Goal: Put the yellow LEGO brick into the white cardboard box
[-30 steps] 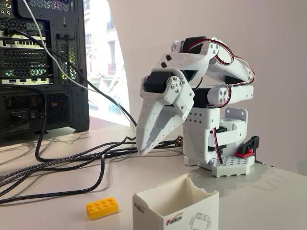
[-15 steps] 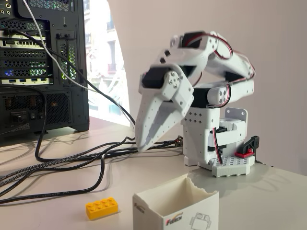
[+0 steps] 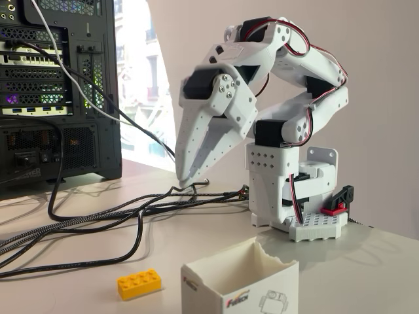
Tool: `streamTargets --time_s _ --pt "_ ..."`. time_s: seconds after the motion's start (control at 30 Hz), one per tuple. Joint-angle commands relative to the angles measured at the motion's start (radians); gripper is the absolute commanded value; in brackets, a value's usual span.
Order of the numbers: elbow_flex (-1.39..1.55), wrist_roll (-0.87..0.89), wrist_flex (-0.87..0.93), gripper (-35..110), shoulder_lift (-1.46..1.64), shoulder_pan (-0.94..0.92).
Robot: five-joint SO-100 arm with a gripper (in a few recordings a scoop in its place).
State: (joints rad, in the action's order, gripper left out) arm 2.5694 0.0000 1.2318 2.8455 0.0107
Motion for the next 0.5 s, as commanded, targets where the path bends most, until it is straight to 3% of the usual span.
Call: streamTargets --time_s 0.0,0.17,0.33,0.47 --pt "-0.164 0.041 -0.017 -9 -0.106 0.015" --pt "-0.253 0.155 -0.020 -7 -0.244 -0.014" --pt "-0.314 0.480 -0.028 -2 -0.403 -0.075" --pt "-0.354 0.617 -0.035 -6 -0.512 -0.094"
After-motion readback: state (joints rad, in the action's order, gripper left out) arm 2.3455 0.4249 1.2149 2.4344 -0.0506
